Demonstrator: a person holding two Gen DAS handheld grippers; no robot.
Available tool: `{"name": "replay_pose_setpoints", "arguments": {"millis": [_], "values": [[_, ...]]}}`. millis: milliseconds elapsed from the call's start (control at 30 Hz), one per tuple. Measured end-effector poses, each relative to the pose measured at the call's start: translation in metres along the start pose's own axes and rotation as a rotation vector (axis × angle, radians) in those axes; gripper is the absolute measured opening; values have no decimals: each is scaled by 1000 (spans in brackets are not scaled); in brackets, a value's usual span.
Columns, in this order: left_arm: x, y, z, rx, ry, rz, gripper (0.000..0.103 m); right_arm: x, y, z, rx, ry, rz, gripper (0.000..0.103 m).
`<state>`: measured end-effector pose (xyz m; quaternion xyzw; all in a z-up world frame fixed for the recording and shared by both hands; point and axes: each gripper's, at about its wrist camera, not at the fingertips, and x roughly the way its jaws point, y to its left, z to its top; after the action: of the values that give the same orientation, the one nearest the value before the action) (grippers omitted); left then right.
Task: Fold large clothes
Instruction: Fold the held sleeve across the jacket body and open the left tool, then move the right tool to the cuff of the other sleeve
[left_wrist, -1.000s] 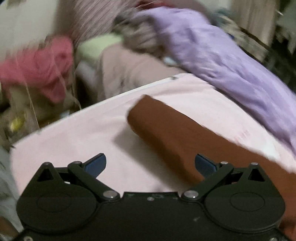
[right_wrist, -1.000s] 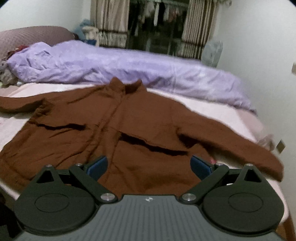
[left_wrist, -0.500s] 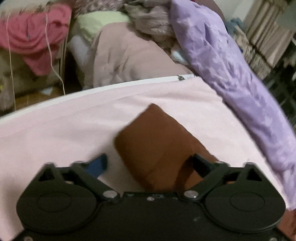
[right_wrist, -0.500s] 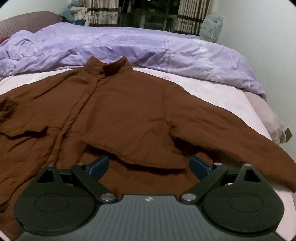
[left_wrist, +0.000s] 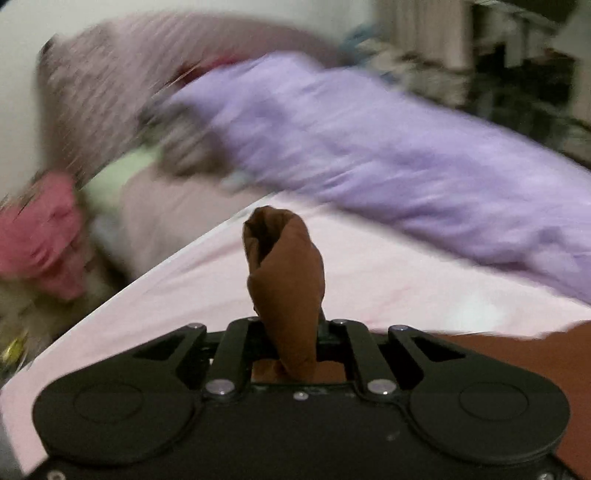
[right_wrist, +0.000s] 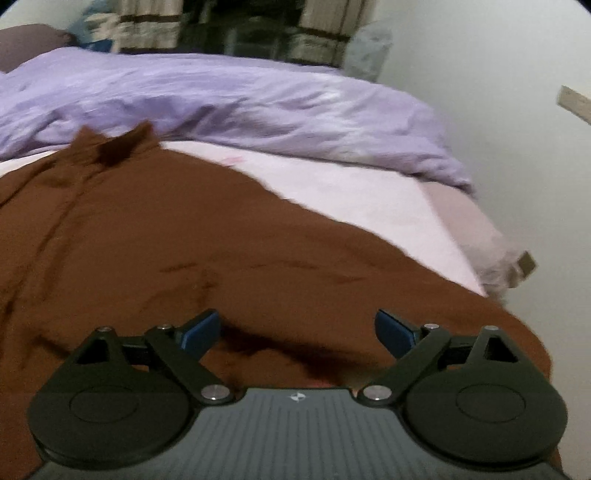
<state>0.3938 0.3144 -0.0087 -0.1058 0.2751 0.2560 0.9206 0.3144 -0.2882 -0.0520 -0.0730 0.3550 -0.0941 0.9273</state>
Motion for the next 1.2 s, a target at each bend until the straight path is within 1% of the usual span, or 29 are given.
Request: {"name": "replay_pose_setpoints", "arguments": {"millis": [67,133,200,233,300,367,433,467,567,633,700,767,800,867,900,933,967,1000,1067,1100,1167,1200], "values": [[-27,-49,2,30,-33,-126,10,6,-13,-6,66,22,28,103],[-57,-108,-3,42,-34,-267,10,13,-19,-9,110,57,65,103],[-83,-168,-14,80,-37,-397,10,17,-16,-5,94,64,71,103],[-97,-200,-24,99,-44,-466,10,17,-13,-3,85,54,60,103],[-117,-251,-45,147,-36,-562,10,18,-11,0,88,43,36,103],[-128,-296,-71,170,3,-664,10,22,-13,1,123,50,32,103],[-132,-329,-98,172,48,-732,10,27,-16,2,165,58,45,103],[-133,-347,-113,191,69,-761,10,29,-17,2,172,66,47,103],[-131,-384,-150,236,117,-815,10,32,-15,-2,157,82,23,103],[-122,-403,-172,264,167,-844,11,35,-13,-5,141,90,24,103],[-107,-417,-191,287,221,-842,12,39,-12,-6,138,104,25,103],[-91,-431,-215,320,278,-814,16,41,-11,-6,149,115,25,103],[-84,-434,-226,341,302,-784,21,42,-11,-6,153,119,26,103],[-88,-439,-235,378,236,-790,27,43,-9,-5,142,124,22,103],[-92,-441,-236,402,230,-801,42,42,-7,-5,135,124,19,103],[-97,-443,-235,420,238,-831,66,42,-6,-4,127,124,17,103],[-99,-453,-233,432,254,-858,74,42,-5,-4,120,123,17,103],[-104,-455,-232,446,266,-873,75,42,-3,-3,114,121,20,103],[-123,-452,-231,486,244,-891,75,41,-2,-3,100,120,18,103],[-131,-448,-229,488,227,-890,75,41,-2,-3,95,118,16,103],[-139,-427,-224,440,222,-912,76,41,-6,-5,95,116,13,103],[-139,-418,-220,407,239,-937,76,41,-8,-6,96,117,13,103]]}}
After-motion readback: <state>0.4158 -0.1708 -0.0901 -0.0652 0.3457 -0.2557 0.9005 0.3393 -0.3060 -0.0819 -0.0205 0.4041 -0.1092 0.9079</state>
